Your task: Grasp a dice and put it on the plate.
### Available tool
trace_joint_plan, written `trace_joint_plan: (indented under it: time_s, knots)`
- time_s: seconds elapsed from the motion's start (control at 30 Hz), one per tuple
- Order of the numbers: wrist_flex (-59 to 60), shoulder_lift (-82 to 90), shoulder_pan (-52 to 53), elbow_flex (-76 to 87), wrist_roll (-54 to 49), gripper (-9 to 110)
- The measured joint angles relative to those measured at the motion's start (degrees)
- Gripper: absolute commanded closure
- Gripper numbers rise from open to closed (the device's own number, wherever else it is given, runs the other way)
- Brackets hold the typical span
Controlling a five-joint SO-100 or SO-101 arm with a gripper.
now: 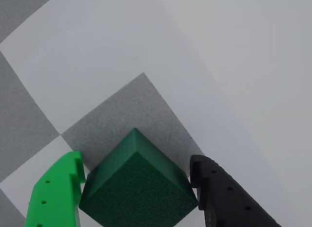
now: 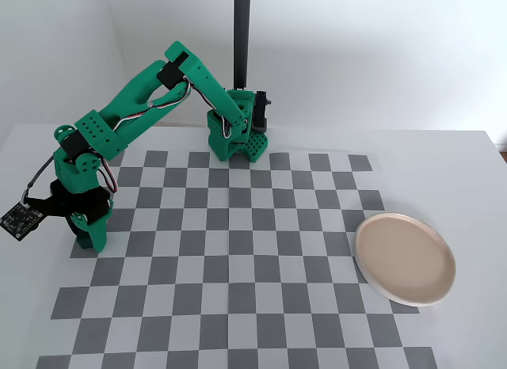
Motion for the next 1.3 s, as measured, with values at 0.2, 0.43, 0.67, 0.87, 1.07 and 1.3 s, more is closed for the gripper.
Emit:
trace_joint_plan:
  time_s: [0.2,0.43,0.67,0.87,1.07,1.3]
  knots:
    - [0.00,0.00,0.00,0.00,0.00,106]
    - [0.00,0.00,0.00,0.00,0.00,106]
    - [0.00,0.00,0.00,0.00,0.00,106]
    - [0.00,0.00,-0.44,0.00,1.05,106]
    - [0.44,0.44,-2.55,0.00,2.72,106]
    - [0.53,0.97,-6.24,0.09,5.10,106]
